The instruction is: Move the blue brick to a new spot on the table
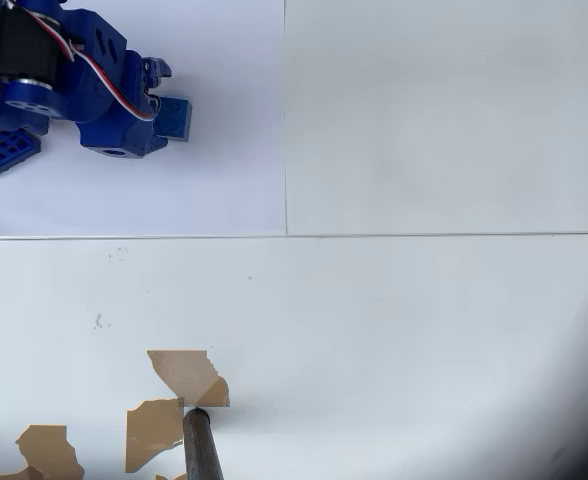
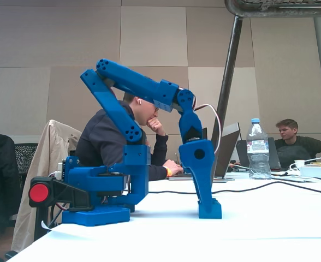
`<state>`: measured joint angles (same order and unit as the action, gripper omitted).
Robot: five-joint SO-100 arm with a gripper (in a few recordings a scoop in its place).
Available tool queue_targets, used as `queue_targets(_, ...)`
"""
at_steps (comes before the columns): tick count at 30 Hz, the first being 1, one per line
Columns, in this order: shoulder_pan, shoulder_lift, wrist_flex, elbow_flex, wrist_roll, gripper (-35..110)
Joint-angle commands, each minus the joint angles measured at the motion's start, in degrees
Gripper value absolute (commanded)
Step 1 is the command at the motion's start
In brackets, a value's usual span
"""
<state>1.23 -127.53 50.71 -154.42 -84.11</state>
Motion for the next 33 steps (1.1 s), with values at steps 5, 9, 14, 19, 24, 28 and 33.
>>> queue_targets(5,3.0,10.2,-1.8,10.0,2.9,7)
queue_targets(9,4.4,8.9,-0.9,11.1,4.5,0)
queue_targets(14,8.8,10.4,6.2,20.7,12.5,0)
queue_targets(19,20.2,14.5,11.3,30.7,20.0,0)
queue_targets(24,35.2,14.3,14.4,32.3,18.4,0)
queue_targets(28,48.3,16.0,18.9,33.7,14.8,0)
queue_targets(33,63.1,19.6,22.4,35.9,6.7,0)
